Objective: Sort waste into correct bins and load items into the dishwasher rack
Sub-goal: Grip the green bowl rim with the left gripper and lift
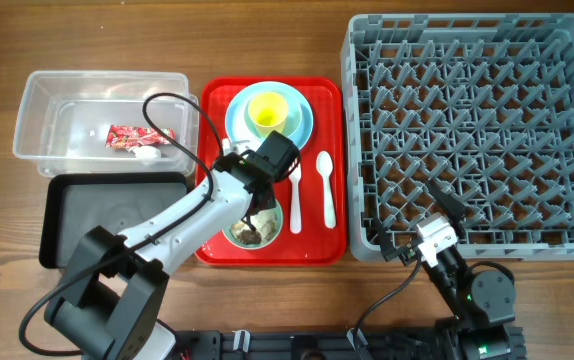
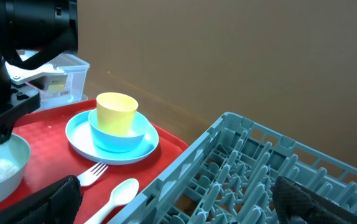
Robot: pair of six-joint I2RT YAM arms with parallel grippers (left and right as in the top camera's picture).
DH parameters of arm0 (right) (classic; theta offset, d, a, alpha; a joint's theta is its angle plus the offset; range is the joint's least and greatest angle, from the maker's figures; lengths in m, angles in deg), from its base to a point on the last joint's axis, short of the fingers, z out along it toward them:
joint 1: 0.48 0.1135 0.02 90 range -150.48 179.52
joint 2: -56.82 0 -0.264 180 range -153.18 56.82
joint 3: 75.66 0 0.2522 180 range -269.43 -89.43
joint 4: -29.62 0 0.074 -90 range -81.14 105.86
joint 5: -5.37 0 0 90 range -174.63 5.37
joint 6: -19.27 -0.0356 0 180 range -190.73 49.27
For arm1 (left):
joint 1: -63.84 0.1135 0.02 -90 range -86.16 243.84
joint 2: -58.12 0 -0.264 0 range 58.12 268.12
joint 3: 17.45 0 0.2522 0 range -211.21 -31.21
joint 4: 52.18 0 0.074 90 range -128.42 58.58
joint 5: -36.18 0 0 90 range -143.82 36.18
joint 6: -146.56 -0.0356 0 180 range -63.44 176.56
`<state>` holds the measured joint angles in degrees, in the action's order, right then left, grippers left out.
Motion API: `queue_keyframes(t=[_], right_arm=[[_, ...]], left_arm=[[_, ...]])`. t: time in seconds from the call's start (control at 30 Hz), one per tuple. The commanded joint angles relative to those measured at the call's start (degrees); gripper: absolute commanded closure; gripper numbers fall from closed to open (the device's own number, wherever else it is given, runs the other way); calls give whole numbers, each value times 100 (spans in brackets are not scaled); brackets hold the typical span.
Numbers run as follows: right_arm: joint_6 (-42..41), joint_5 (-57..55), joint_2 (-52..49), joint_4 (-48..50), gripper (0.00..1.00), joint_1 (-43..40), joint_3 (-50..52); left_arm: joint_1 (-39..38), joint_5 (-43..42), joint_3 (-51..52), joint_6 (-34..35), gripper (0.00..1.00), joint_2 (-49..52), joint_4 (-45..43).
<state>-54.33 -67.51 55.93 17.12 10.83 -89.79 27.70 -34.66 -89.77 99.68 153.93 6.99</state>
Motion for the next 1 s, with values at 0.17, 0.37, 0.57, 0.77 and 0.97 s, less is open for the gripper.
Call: queue_keyframes(t=[0.17,0.37,0.57,0.77,0.97], right_arm=[[9,37,46,15,0,0,7],[9,37,46,15,0,0,7],[9,37,46,15,0,0,7],[7,37,46,15,0,0,7],[4,39,46,15,0,0,7]], left_arm=[[33,946,50,-68,92,66,-284],[31,918,37,-68,96,44,-304],[31,673,-424,-70,96,-286,511],[31,-299,-708,-70,83,-752,997],[24,-1281,-702,-68,75,-774,1091]])
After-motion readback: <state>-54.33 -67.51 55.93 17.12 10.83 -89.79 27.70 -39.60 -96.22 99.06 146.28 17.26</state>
